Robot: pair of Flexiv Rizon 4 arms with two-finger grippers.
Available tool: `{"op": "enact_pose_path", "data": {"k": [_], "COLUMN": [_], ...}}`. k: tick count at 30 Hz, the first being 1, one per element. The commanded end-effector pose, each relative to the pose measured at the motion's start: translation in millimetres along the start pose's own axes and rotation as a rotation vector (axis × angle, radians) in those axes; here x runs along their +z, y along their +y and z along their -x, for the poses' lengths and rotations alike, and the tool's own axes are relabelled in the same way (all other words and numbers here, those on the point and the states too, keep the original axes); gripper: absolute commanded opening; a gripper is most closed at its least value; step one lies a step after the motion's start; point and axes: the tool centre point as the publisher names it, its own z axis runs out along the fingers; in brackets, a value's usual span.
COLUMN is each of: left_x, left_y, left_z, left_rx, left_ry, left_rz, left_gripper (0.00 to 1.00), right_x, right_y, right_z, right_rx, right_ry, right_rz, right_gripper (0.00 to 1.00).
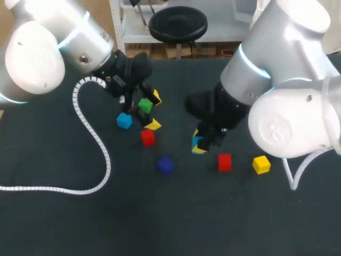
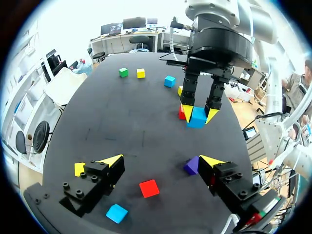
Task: Place the blue cubes, place green cubes on the blue cubes, place the yellow cubes on the green cubes, then place the red cubes on the yellow cubes, and place purple cube on the red cubes.
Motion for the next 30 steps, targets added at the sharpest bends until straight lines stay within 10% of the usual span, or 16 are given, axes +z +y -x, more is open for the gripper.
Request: {"op": "enact_pose_path", "data": {"k": [1, 15, 30], "left_x": [0, 0, 0], "left_y": [1.5, 1.5, 1.5], "left_z": [-0.4, -0.4, -0.4], "left_rx": [0.002, 0.002, 0.002], "left_ry": [-0.001, -0.001, -0.001], "left_rz": [-0.003, -0.003, -0.003], "left_gripper": [1.00, 1.00, 1.00], "right_x": [0, 11, 29], "right_y": [1, -31, -65], "right_z": [0, 19, 2], "right_rx": [0.001, -0.177, -0.050], "right_ry": [0.000, -0.003, 0.092], "right_rz": [-0.002, 0.038, -0.004], "right_gripper": [0.00, 0.00, 0.00]}}
